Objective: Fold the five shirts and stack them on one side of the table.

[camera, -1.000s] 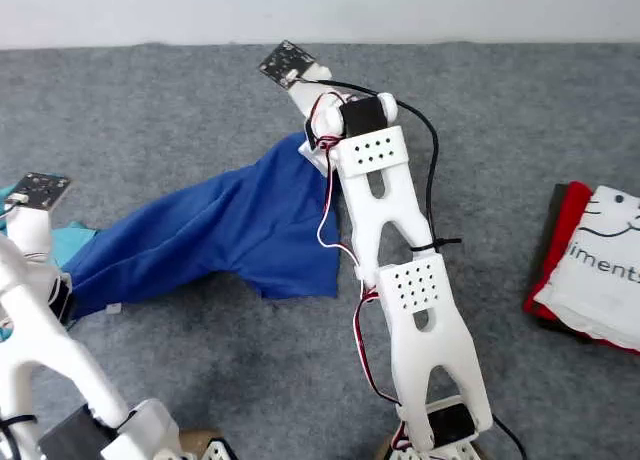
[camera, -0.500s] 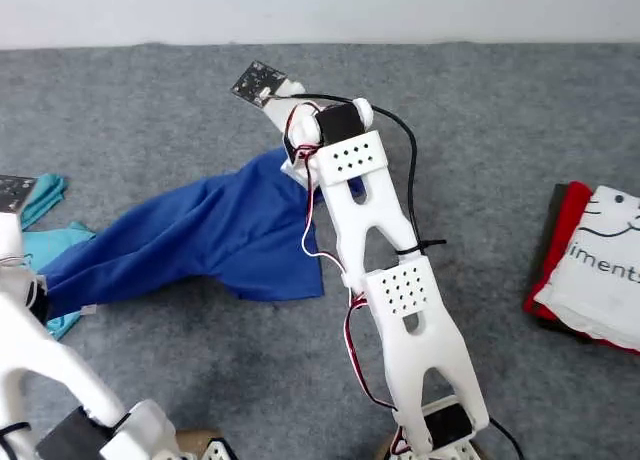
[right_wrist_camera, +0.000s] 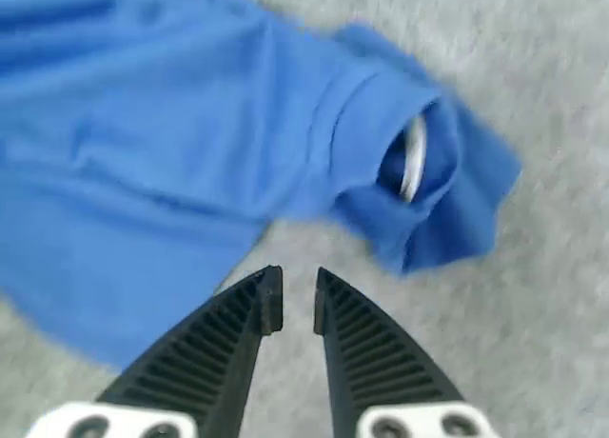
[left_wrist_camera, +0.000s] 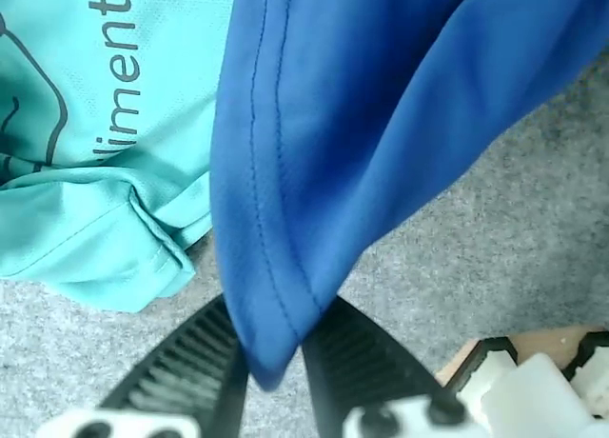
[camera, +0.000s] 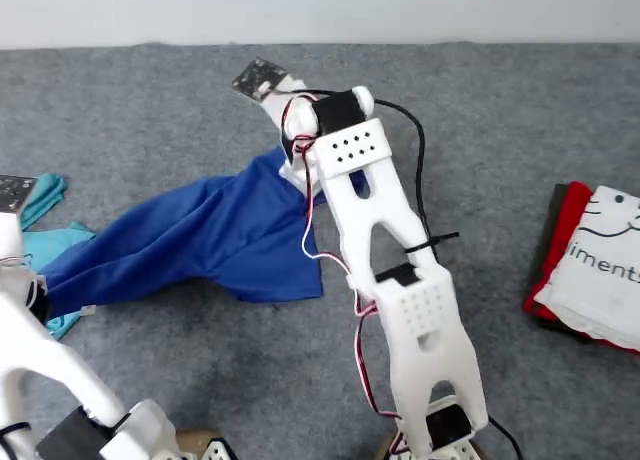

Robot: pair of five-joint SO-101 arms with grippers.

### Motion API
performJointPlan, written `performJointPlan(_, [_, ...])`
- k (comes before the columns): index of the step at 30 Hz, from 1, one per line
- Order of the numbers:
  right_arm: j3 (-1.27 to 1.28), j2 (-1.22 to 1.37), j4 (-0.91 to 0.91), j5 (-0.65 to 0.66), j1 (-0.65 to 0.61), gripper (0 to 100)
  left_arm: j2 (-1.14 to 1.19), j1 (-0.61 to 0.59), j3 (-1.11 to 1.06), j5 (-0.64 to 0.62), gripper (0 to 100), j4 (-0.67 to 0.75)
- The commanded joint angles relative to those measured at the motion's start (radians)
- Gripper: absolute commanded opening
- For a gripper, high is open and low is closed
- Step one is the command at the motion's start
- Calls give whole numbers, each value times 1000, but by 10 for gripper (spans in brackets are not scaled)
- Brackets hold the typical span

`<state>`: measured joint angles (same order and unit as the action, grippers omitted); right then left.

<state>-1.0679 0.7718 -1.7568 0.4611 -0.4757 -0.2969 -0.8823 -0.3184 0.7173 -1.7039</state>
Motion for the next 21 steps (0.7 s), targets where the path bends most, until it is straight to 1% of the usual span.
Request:
performJointPlan(1, [212,-202,-41,-12,-19,73,-31,11,4,-8,14,14])
performJointPlan(4, [350,-288,-41,-9,-39,97,-38,43,-33,-8,14,14])
performJointPlan(8, [514,-349,-41,-14,-101,220,-38,75,-41,-9,14,15])
performJointPlan(9, [548,-355,-41,-14,-124,238,-38,81,-41,-9,14,15])
performJointPlan(12, [617,-349,-38,-14,-179,244,-38,87,-41,-9,14,15])
performJointPlan(16, [644,-278,-38,-14,-228,244,-38,87,-41,-9,14,15])
performJointPlan(21, [629,-176,-36,-15,-231,245,-38,87,-41,-9,14,15])
